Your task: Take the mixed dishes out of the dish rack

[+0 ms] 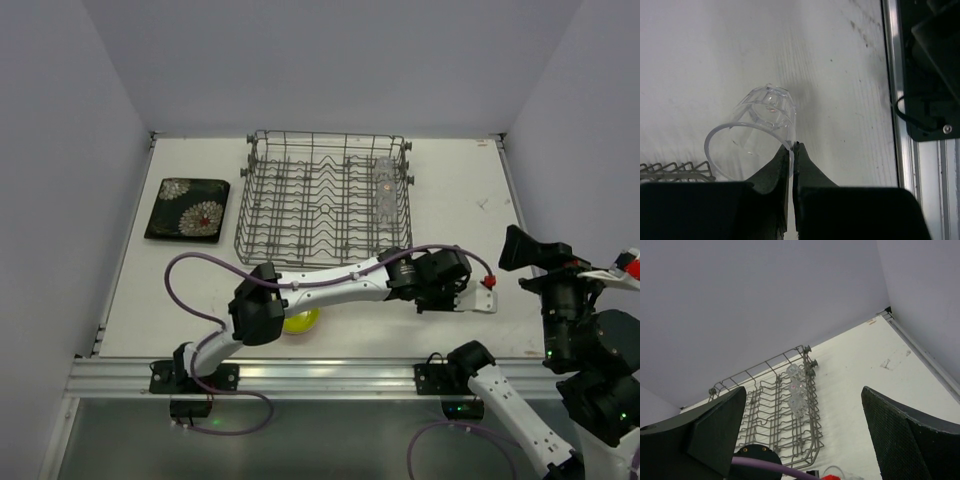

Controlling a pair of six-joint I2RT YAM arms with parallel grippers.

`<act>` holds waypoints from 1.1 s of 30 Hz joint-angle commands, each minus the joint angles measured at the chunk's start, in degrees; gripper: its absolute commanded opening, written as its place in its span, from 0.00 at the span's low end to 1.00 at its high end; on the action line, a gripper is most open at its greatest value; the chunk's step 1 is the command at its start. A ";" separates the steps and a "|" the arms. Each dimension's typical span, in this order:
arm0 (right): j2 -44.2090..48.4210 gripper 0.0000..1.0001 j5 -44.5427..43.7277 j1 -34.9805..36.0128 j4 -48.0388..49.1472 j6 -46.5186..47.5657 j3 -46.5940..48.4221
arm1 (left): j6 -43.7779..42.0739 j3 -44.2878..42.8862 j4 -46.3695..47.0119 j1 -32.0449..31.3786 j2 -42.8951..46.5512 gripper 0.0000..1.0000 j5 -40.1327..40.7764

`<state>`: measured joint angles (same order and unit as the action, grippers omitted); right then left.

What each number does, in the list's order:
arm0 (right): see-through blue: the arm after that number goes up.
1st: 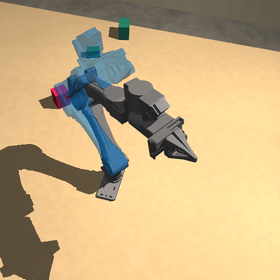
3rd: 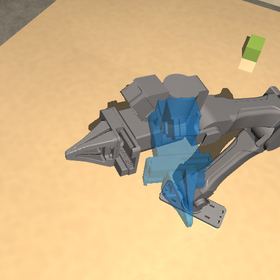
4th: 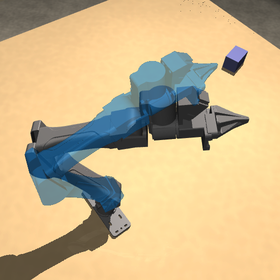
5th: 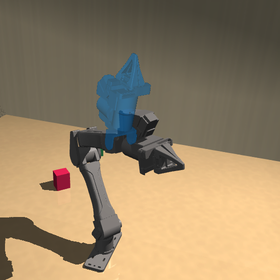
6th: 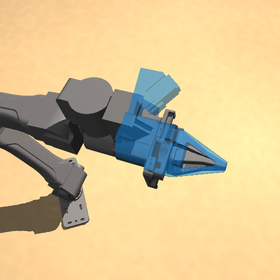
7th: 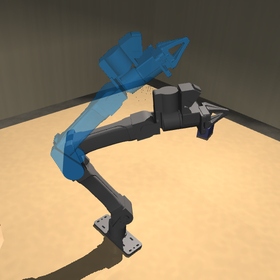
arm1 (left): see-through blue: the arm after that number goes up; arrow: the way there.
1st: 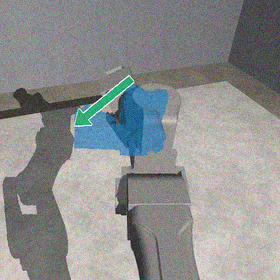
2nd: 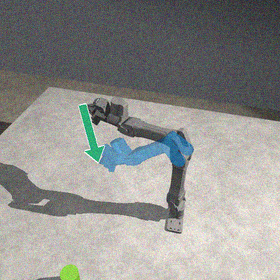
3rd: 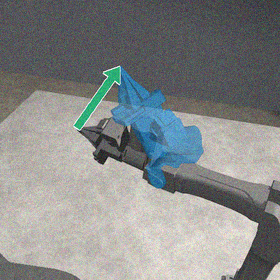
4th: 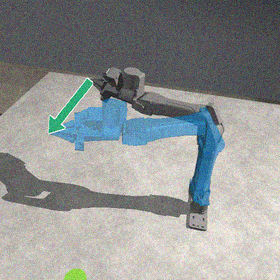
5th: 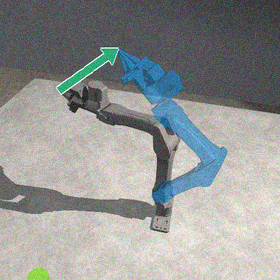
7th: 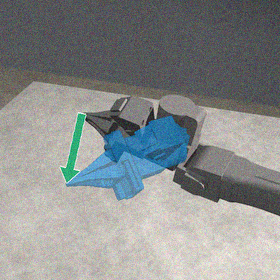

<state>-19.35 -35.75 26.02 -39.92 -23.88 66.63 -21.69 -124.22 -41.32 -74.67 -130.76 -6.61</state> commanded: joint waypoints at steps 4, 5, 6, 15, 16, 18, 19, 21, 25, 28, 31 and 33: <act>0.37 0.99 -2.84 0.17 0.63 0.85 1.92 | -7.13 9.00 -3.85 -0.03 6.92 0.00 -5.78; 0.37 0.99 -2.23 0.08 0.63 0.76 1.92 | -7.57 7.52 -4.20 0.05 6.23 0.00 -5.78; 0.11 0.99 -1.87 0.17 0.72 0.68 1.84 | -8.44 6.11 -5.77 0.06 4.13 0.00 -5.78; 0.72 0.99 -0.03 0.08 -0.68 1.03 2.36 | -11.18 -7.00 -12.47 -0.03 -5.21 0.11 -5.08; 0.72 0.99 0.06 0.08 -0.68 1.03 2.28 | -11.27 -7.00 -12.38 -0.03 -5.21 0.12 -5.08; 0.55 0.99 0.06 0.08 -0.60 0.94 2.19 | -11.62 -6.65 -12.21 -0.12 -5.21 0.13 -5.08; 0.37 0.99 0.06 0.08 -0.60 1.03 2.27 | -11.88 -6.21 -12.20 -0.21 -5.29 0.14 -5.16; 0.28 0.99 0.15 0.08 -0.60 0.94 2.28 | -12.41 -5.68 -12.03 -0.30 -5.82 0.14 -5.08; 0.37 0.99 0.41 0.08 -0.51 0.85 2.10 | -14.07 -5.85 -12.82 -0.56 -8.10 0.14 -4.29; 0.02 0.99 0.50 0.08 -0.51 1.03 2.19 | -14.08 -7.60 -13.61 -0.56 -9.78 0.17 -2.35; -0.24 0.99 0.85 0.08 -0.51 1.03 2.10 | -14.78 -8.14 -13.88 -0.74 -10.48 0.21 -1.65; -0.59 0.99 1.29 0.08 -0.33 1.03 2.19 | -15.04 -8.31 -13.44 -1.00 -10.66 0.23 -0.77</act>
<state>-19.31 -35.03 26.02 -40.34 -23.31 67.70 -34.33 -130.19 -52.45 -75.05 -140.75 -9.76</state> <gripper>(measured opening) 0.989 0.220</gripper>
